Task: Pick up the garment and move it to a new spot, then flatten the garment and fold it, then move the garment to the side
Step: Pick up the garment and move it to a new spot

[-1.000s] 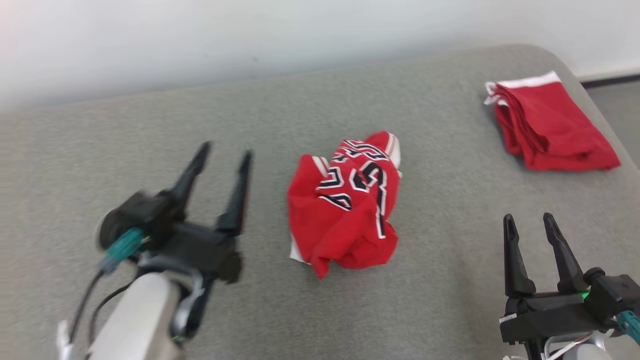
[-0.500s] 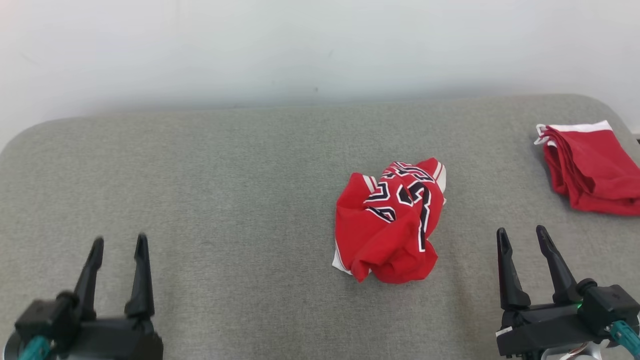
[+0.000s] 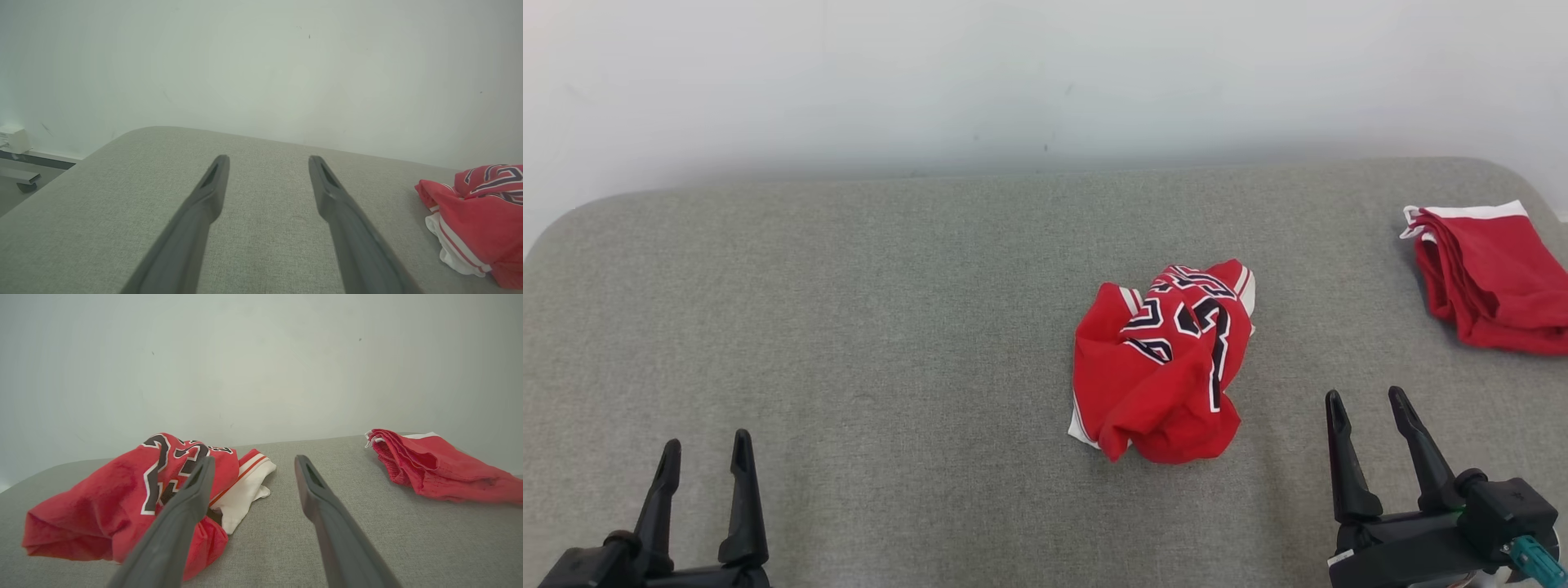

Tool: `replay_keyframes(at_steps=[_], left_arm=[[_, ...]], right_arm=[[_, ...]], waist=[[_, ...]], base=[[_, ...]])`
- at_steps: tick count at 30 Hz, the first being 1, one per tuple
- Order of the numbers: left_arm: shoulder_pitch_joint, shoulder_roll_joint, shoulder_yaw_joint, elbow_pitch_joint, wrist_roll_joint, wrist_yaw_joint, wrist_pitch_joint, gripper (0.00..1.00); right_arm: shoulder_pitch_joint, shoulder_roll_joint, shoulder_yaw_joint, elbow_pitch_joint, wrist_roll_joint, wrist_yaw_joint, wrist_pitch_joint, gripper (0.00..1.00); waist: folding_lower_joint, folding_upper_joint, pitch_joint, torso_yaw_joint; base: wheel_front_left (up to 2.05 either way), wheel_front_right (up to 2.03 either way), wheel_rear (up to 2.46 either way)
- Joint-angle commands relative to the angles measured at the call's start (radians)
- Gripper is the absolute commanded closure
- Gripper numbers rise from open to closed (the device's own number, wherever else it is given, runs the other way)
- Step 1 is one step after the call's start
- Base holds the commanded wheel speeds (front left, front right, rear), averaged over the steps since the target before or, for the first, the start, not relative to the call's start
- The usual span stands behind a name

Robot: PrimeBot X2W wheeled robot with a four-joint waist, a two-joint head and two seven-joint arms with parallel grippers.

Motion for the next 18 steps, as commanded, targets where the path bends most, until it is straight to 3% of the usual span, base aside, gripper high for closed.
replay_keyframes(at_steps=[1, 18], left_arm=[[0.011, -0.007, 0.009, -0.003, 0.014, -0.006, -0.001, 0.00], [0.002, -0.072, 0.062, 0.016, 0.097, -0.070, -0.002, 0.00]], right_arm=[[0.010, -0.005, 0.001, 0.002, 0.007, -0.002, -0.001, 0.00], [0.012, -0.002, 0.002, 0.015, 0.009, -0.002, -0.001, 0.00]], waist=[[0.0000, 0.0000, 0.004, -0.003], [0.0000, 0.0000, 0.009, -0.006]], base=[[0.00, 0.00, 0.00], [0.00, 0.00, 0.00]])
